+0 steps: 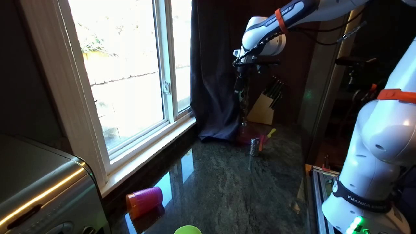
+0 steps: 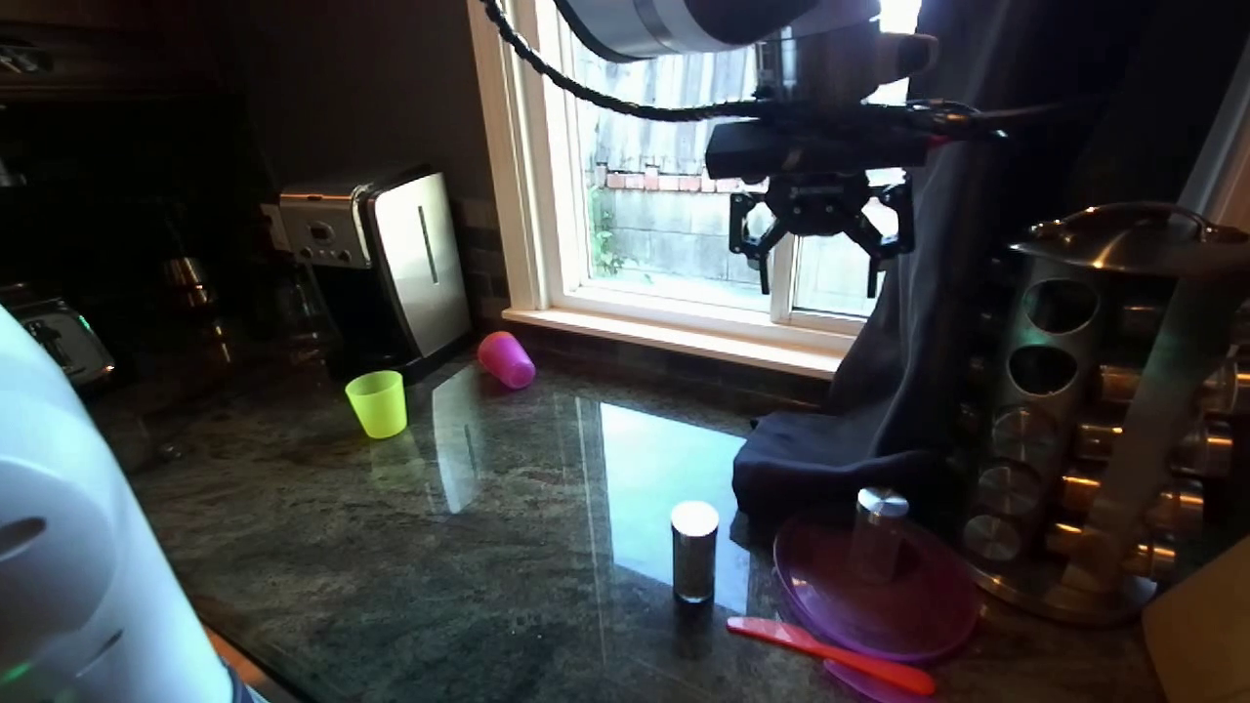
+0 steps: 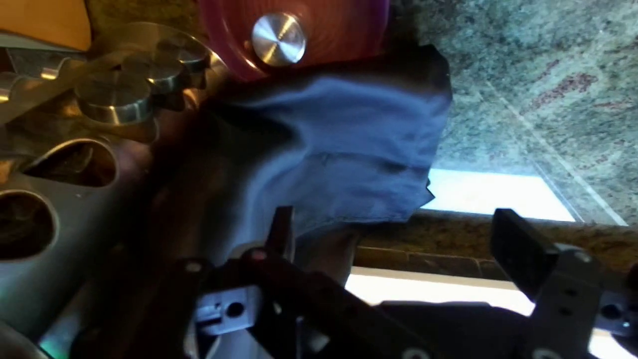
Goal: Move the curtain to the right
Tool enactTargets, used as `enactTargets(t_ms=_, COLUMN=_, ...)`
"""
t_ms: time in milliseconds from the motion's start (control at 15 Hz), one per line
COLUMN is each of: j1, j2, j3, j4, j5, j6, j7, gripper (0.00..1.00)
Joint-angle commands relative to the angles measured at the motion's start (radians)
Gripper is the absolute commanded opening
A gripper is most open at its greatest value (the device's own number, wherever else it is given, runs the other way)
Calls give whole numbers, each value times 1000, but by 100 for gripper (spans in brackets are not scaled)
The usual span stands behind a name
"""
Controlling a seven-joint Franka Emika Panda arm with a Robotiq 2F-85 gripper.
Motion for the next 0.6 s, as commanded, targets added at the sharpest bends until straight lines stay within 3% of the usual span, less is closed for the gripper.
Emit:
enactTargets(t_ms=0, j1=-34, j2=82, j3=-18, j4=30, j5=36, j6=29, j7=-64, gripper=100)
enactTargets(t_ms=333, j1=-84, j2=171, j3=-14, j4=33, j5=59, j6=143, j7=-47, gripper=100)
enactTargets(t_ms=533, j1=-91, j2=200, j3=1, j4=33, j5=183, j6=207, j7=-95, gripper=100)
